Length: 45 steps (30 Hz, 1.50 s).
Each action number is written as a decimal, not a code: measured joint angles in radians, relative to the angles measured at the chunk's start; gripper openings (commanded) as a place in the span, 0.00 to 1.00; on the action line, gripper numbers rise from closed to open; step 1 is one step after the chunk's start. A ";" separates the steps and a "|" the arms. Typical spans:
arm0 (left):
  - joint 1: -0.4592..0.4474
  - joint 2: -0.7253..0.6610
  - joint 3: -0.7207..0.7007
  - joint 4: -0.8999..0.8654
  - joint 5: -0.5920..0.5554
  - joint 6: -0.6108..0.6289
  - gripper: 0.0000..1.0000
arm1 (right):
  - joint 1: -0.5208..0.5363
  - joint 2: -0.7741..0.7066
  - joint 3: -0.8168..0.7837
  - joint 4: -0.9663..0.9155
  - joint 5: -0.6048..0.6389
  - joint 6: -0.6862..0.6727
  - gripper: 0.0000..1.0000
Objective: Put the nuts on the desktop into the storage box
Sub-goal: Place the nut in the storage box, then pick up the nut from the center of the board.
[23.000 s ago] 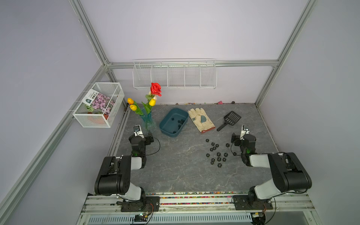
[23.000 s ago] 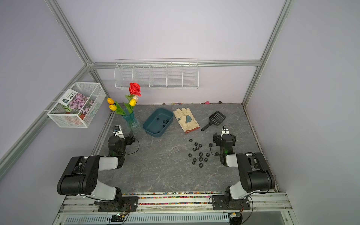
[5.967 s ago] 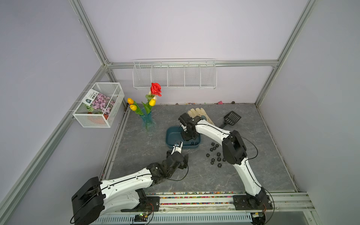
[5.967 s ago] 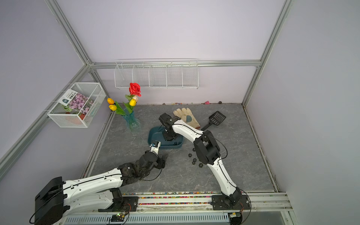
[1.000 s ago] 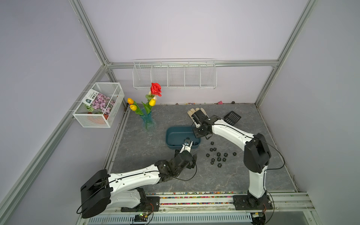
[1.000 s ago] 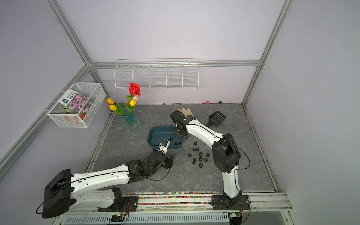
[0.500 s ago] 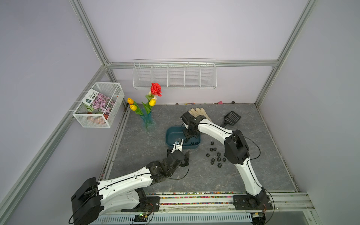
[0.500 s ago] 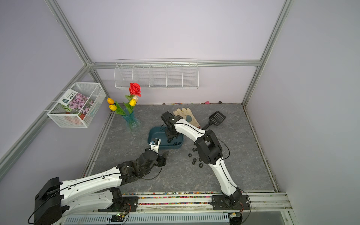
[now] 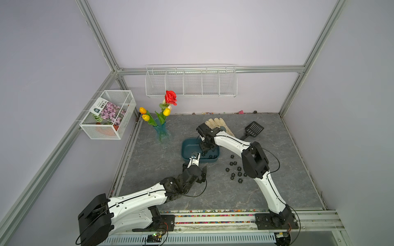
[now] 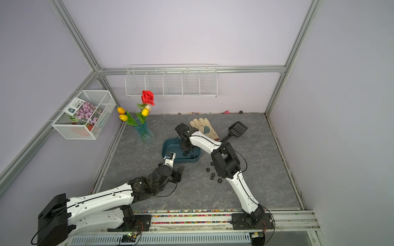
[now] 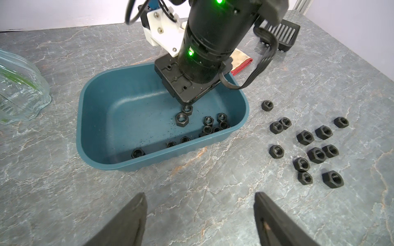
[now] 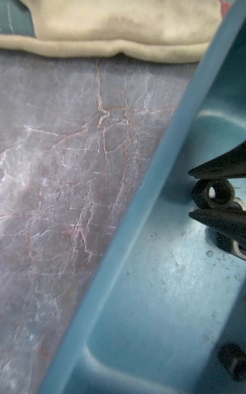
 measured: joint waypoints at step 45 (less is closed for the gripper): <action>-0.121 0.171 0.111 0.047 0.058 0.048 0.81 | -0.063 -0.523 -0.624 -0.020 0.240 0.058 0.46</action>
